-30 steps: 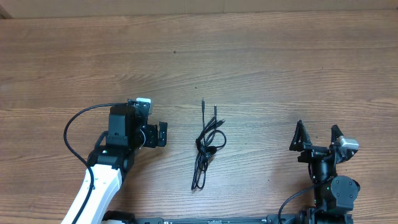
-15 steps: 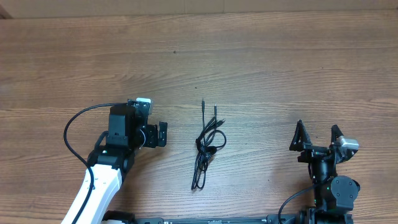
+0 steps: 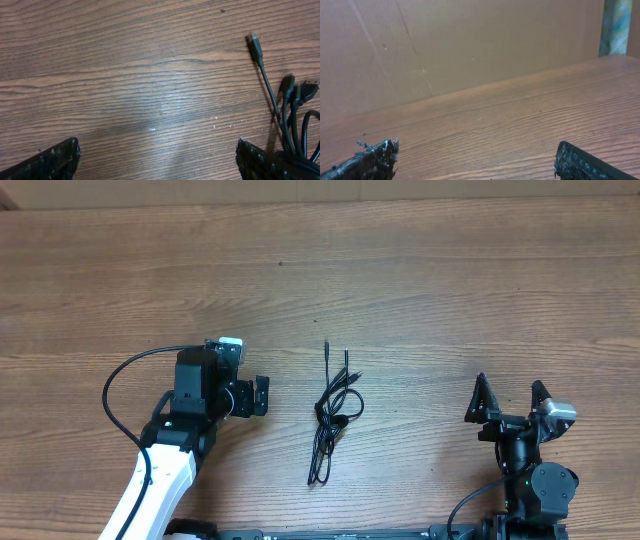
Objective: Untangle cables
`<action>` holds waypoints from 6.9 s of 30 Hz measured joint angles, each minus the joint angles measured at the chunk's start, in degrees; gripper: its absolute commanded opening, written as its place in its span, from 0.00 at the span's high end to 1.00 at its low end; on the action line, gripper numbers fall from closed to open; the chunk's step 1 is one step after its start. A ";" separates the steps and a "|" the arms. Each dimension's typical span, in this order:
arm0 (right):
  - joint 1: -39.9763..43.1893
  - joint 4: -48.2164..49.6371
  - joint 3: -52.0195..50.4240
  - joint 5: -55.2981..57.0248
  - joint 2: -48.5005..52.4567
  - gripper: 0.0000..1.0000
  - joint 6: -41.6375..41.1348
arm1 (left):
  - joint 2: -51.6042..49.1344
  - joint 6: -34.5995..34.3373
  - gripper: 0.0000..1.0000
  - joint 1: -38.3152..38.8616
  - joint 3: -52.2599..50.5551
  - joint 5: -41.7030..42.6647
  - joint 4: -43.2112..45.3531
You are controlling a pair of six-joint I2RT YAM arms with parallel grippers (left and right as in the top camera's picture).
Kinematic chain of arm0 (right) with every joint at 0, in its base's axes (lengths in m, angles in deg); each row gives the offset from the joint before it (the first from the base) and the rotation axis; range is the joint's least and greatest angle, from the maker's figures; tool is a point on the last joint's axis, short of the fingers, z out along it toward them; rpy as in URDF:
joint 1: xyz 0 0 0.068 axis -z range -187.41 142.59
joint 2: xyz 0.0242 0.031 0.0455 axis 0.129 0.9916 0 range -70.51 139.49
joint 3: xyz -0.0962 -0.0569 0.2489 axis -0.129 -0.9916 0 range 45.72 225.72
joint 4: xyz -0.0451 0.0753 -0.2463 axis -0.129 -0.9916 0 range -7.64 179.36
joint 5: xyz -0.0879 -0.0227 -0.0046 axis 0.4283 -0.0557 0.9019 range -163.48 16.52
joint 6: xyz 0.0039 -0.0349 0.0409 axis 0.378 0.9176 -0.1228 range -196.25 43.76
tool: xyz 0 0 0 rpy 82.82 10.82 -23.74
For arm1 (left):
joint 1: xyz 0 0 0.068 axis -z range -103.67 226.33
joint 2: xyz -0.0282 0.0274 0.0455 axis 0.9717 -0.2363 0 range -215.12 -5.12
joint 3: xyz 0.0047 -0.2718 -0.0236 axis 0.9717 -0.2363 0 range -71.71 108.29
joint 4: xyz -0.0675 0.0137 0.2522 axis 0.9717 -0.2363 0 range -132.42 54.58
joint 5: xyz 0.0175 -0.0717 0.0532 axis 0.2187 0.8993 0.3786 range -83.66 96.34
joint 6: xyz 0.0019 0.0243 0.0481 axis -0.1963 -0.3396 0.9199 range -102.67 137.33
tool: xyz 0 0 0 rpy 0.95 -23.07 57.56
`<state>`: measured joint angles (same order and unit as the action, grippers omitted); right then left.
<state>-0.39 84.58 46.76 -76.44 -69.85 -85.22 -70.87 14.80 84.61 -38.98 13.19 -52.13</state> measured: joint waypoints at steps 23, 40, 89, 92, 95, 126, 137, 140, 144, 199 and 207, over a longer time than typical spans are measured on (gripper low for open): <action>0.00 0.00 0.00 0.00 0.00 0.00 0.00 | 0.00 0.00 0.00 0.00 0.00 -0.24 0.02; 0.00 -0.02 0.00 0.00 0.02 0.00 0.00 | 0.00 0.00 0.00 0.00 0.00 -0.24 -0.02; 0.00 -0.02 0.00 0.00 0.00 0.00 0.00 | -0.02 1.03 0.00 0.00 2.43 0.00 -5.64; 0.00 -0.02 0.00 0.00 0.02 0.00 -0.02 | -0.02 1.90 0.00 0.00 5.57 -0.02 -8.70; 0.00 -0.02 0.00 0.02 0.02 0.00 0.00 | -0.02 2.73 0.00 0.00 9.51 -0.02 -12.37; 0.00 -0.02 0.00 0.00 0.02 0.00 0.00 | -0.07 4.63 0.00 7.56 28.92 1.36 -29.57; 0.00 -0.02 0.00 0.00 0.02 0.00 0.00 | -0.07 4.63 0.00 8.52 28.92 0.83 -32.04; 0.00 -0.02 0.00 0.00 0.02 0.00 0.02 | -0.07 4.66 0.00 8.52 28.94 0.83 -32.65; 0.00 -0.04 0.00 0.00 0.02 0.00 0.00 | -0.07 4.63 0.00 8.52 28.94 0.83 -33.94; 0.00 -33.77 56.28 -39.12 61.24 0.01 -7.56 | -13.62 -4.76 0.00 8.46 29.14 -3.93 -38.29; -0.37 -37.03 56.28 -54.31 75.60 0.07 -12.81 | -13.62 -7.28 0.00 6.62 29.16 -4.11 -37.20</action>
<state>-0.76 47.56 103.04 -130.76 5.76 -98.03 -84.49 7.53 91.23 -9.82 9.08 -89.33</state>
